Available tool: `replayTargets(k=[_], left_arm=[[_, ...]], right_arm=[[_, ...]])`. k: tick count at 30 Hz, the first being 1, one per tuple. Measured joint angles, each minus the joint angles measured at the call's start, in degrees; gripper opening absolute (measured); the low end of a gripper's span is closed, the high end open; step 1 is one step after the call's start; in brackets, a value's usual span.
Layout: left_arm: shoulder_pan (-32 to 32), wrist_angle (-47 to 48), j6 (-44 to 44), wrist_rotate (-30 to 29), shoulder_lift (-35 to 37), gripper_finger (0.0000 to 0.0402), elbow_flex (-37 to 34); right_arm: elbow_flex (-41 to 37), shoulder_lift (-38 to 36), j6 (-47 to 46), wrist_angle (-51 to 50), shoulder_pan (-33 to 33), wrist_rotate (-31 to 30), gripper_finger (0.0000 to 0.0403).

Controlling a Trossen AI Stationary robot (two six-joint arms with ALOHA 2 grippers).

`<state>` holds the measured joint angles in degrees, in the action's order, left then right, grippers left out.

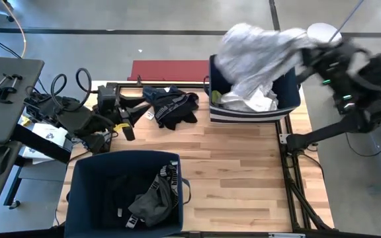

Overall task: Sort clothes
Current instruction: Put the white patterned shirt into the top blue laundry bin

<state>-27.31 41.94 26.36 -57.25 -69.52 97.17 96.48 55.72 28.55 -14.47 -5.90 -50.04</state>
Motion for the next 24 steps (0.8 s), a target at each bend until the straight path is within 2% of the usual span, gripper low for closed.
replayTargets(k=[2, 5, 9, 12, 14, 18, 24], left_arm=[[0.5, -2.6, -4.0, -2.7, 0.0, 0.0138, 0.0], [1.9, -8.0, -11.3, -4.6, 0.0, 0.0138, 0.0], [4.8, -15.4, -19.6, -4.1, 0.0, 0.0138, 0.0], [7.7, -19.3, -22.7, 0.2, 0.0, 0.0138, 0.0], [9.5, -21.5, -24.0, 2.8, 0.0, 0.0138, 0.0], [12.7, -25.7, -25.7, 4.1, 0.0, 0.0138, 0.0], [16.5, -29.5, -26.0, 4.1, 0.0, 0.0138, 0.0]], right_arm=[[1.6, -1.2, 1.5, -0.6, 0.5, -0.6, 0.0002], [1.8, -3.3, -3.6, -7.1, 1.1, -0.7, 0.0002], [-0.7, -5.4, -23.0, -27.0, 1.1, 1.4, 0.0002], [-5.8, -6.7, -39.7, -40.9, 1.1, 2.1, 0.0002], [-11.1, -7.4, -49.5, -46.7, 1.1, 2.3, 0.0002], [-24.2, -8.7, -62.6, -50.3, 1.1, 4.1, 0.0002], [-38.8, -9.2, -72.8, -49.0, 6.8, 12.1, 0.0002]])
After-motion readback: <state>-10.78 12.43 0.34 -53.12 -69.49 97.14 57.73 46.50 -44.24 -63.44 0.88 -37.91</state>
